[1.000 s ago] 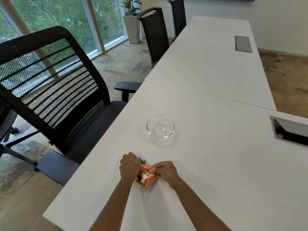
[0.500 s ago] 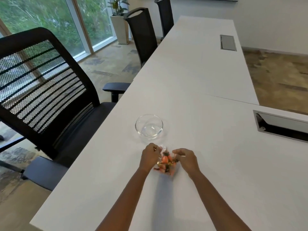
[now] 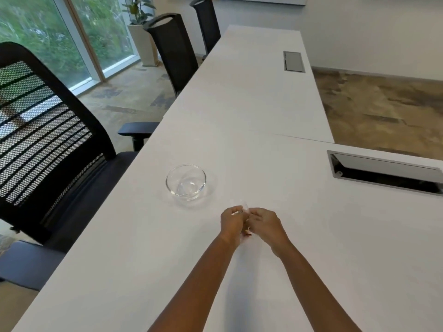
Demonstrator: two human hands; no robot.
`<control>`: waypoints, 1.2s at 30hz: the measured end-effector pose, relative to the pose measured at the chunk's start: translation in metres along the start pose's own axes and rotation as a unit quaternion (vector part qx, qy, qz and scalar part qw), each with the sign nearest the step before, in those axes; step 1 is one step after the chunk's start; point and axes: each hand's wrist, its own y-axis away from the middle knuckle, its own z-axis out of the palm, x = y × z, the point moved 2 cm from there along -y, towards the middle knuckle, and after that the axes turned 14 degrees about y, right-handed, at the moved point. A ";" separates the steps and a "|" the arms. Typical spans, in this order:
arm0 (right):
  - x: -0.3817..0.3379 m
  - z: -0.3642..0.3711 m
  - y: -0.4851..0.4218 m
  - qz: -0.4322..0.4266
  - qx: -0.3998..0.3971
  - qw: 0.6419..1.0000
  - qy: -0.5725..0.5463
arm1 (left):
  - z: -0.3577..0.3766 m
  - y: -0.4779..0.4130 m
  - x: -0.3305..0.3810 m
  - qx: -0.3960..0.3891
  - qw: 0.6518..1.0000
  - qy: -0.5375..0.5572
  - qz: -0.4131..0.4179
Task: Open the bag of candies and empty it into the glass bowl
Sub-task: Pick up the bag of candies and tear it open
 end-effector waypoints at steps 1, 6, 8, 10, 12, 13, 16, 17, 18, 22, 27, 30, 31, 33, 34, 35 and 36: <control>0.002 -0.002 0.002 0.000 -0.004 1.000 -0.007 | 0.001 0.002 -0.002 0.000 1.000 -0.014 0.002; 0.010 -0.002 0.008 0.010 0.019 0.996 -0.089 | 0.004 0.009 -0.004 0.017 0.995 -0.091 0.042; 0.011 -0.004 0.008 0.022 0.040 0.993 -0.108 | 0.006 0.011 -0.003 0.016 0.994 -0.096 0.044; 0.010 -0.005 0.009 0.025 0.056 0.992 -0.111 | 0.005 0.012 -0.003 0.018 0.994 -0.099 0.047; 0.008 -0.007 0.012 0.019 0.053 0.993 -0.107 | 0.004 0.012 -0.003 0.017 0.993 -0.102 0.056; 0.006 -0.008 0.014 0.013 0.049 0.994 -0.101 | 0.004 0.013 -0.002 0.014 0.993 -0.101 0.061; 0.002 -0.011 0.017 -0.004 0.039 0.996 -0.080 | 0.004 0.012 0.003 -0.002 0.995 -0.089 0.055; 0.001 -0.013 0.018 -0.008 0.040 0.996 -0.074 | 0.005 0.013 0.005 -0.013 0.996 -0.079 0.047; -0.001 -0.014 0.018 -0.012 0.046 0.997 -0.068 | 0.006 0.014 0.007 -0.025 0.997 -0.067 0.040; -0.006 -0.025 0.015 -0.023 0.079 0.995 -0.059 | 0.014 0.019 0.014 -0.048 0.997 -0.039 0.037; -0.010 -0.036 0.012 -0.028 0.098 0.993 -0.053 | 0.025 0.020 0.017 -0.038 0.998 -0.035 0.032; -0.011 -0.040 0.010 -0.022 0.088 0.993 -0.072 | 0.028 0.021 0.016 -0.041 0.998 -0.039 0.039; -0.011 -0.042 0.010 -0.020 0.086 0.993 -0.075 | 0.028 0.021 0.015 -0.040 0.998 -0.037 0.035; -0.009 -0.042 0.009 -0.017 0.087 0.993 -0.075 | 0.028 0.022 0.013 -0.040 0.998 -0.032 0.022; -0.008 -0.042 0.009 -0.013 0.086 0.993 -0.079 | 0.029 0.023 0.012 -0.041 0.999 -0.031 0.017; -0.006 -0.042 0.009 -0.006 0.084 0.993 -0.087 | 0.029 0.023 0.012 -0.043 0.999 -0.028 0.013; -0.005 -0.042 0.009 0.001 0.079 0.992 -0.097 | 0.029 0.024 0.012 -0.044 0.999 -0.027 0.011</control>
